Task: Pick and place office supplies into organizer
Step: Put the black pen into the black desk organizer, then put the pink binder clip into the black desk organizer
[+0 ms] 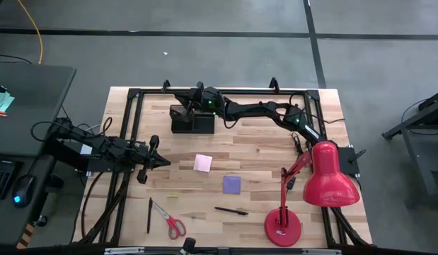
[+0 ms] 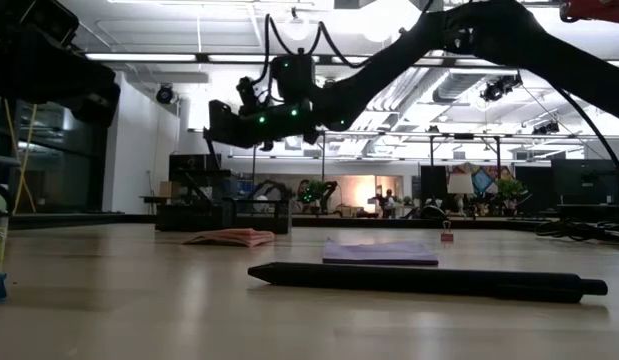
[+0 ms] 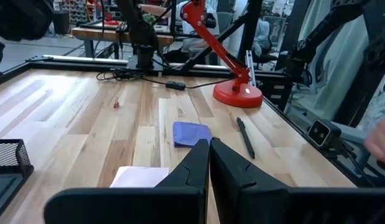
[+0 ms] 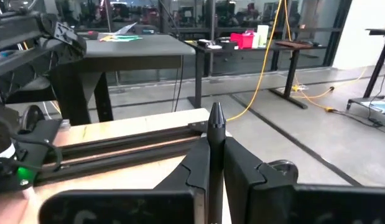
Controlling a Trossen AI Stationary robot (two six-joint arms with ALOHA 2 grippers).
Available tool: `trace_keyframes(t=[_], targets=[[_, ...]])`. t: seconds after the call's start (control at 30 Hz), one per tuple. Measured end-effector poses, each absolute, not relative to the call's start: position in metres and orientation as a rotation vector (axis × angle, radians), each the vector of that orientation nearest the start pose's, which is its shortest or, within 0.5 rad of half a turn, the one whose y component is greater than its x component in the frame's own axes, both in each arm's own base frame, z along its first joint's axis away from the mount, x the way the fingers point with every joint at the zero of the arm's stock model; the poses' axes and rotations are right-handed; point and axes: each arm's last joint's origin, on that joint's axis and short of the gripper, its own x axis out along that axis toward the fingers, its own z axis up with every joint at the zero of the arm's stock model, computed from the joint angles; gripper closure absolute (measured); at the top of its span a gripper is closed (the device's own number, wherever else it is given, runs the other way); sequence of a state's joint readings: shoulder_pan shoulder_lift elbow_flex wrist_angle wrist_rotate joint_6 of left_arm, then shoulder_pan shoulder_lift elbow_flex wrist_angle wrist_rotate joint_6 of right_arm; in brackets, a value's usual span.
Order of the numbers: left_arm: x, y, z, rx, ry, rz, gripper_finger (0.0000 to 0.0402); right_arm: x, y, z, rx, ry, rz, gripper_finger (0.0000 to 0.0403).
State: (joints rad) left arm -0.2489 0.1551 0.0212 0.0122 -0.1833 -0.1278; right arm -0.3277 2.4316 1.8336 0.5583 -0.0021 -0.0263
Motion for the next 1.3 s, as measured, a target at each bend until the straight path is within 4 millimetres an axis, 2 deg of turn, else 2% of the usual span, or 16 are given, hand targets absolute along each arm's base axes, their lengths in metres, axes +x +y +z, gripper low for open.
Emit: trace_keyframes(t=[0.17, 0.43, 0.7, 0.9, 1.07, 1.17, 1.3], targets=[[0.104, -0.021, 0.159, -0.101, 0.123, -0.058, 0.0401, 0.526, -0.178, 0.176, -0.014, 0.027, -0.307, 0.0376], [0.104, -0.021, 0.159, -0.1, 0.123, -0.058, 0.0401, 0.526, -0.177, 0.175, 0.026, 0.026, -0.288, 0.0338], [0.104, -0.021, 0.159, -0.098, 0.123, -0.058, 0.0401, 0.526, -0.176, 0.175, 0.024, 0.026, -0.281, 0.0319], [0.104, -0.021, 0.159, -0.098, 0.123, -0.059, 0.0401, 0.526, -0.167, 0.188, 0.034, 0.037, -0.198, 0.0316], [0.105, -0.021, 0.158, -0.094, 0.142, -0.058, 0.0401, 0.524, -0.15, 0.202, 0.036, 0.158, -0.138, 0.0316], [0.105, -0.021, 0.157, -0.094, 0.155, -0.057, 0.0401, 0.517, -0.143, 0.212, 0.038, 0.261, -0.092, 0.0316], [0.105, -0.021, 0.156, -0.095, 0.155, -0.056, 0.0401, 0.505, -0.138, 0.216, 0.091, 0.429, -0.036, 0.0316]])
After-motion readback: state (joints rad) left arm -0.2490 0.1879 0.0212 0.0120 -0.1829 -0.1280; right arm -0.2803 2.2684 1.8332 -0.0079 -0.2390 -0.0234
